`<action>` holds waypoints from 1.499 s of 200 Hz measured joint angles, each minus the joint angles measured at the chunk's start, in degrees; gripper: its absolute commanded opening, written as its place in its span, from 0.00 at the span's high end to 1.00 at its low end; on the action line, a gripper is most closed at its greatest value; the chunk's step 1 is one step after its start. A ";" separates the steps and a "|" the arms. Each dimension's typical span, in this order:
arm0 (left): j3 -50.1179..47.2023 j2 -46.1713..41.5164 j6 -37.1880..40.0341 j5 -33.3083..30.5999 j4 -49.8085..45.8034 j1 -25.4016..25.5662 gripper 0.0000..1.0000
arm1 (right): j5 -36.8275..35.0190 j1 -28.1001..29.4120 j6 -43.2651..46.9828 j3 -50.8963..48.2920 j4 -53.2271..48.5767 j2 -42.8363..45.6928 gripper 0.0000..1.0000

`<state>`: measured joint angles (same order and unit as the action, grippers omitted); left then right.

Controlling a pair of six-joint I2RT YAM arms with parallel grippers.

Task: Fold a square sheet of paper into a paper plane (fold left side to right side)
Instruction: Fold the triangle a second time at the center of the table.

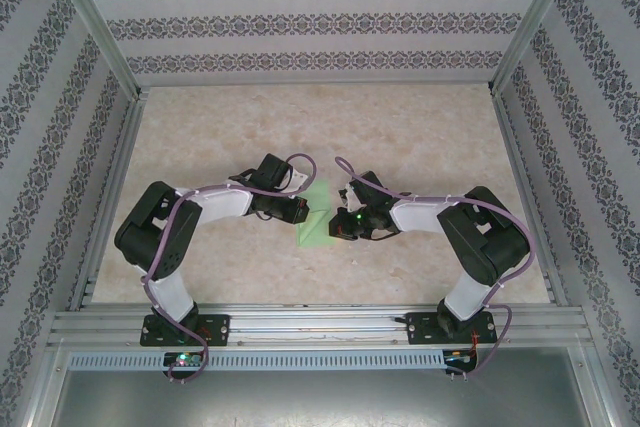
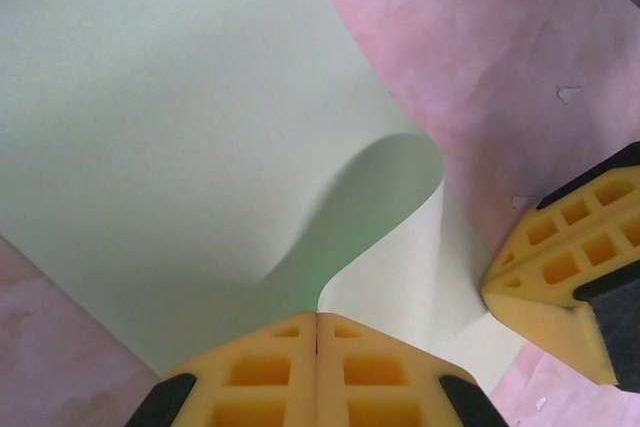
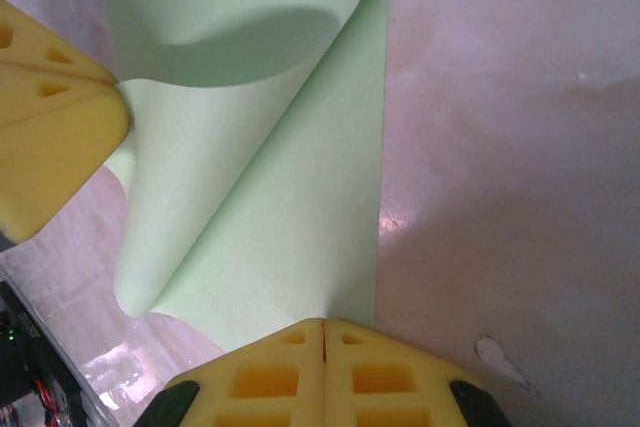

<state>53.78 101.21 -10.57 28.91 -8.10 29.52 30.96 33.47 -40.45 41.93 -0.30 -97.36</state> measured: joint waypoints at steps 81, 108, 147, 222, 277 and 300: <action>0.11 0.44 0.55 -0.66 0.00 -0.28 1.00 | -0.02 0.00 -0.02 0.02 -0.15 0.00 1.00; 0.11 0.44 0.63 -1.09 -0.02 -0.35 1.00 | -0.02 0.00 0.00 0.02 -0.15 0.00 1.00; 0.11 0.42 1.20 -1.97 -0.04 -0.39 1.00 | -0.02 0.00 -0.02 0.02 -0.13 0.00 1.00; 0.09 -0.02 1.40 -2.62 -0.15 -0.39 1.00 | -0.02 0.00 -0.02 0.02 -0.13 0.00 1.00; 0.09 -0.02 1.40 -2.64 -0.15 -0.39 1.00 | 0.04 0.00 -0.02 0.07 -0.13 -0.09 1.00; 0.07 -0.02 1.40 -2.82 -0.15 -0.39 1.00 | 0.07 0.00 -0.02 0.07 -0.13 -0.11 1.00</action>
<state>53.84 101.19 -9.17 26.09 -8.25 29.12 31.03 33.47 -40.47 42.00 -0.43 -97.47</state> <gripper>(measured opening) 0.044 0.065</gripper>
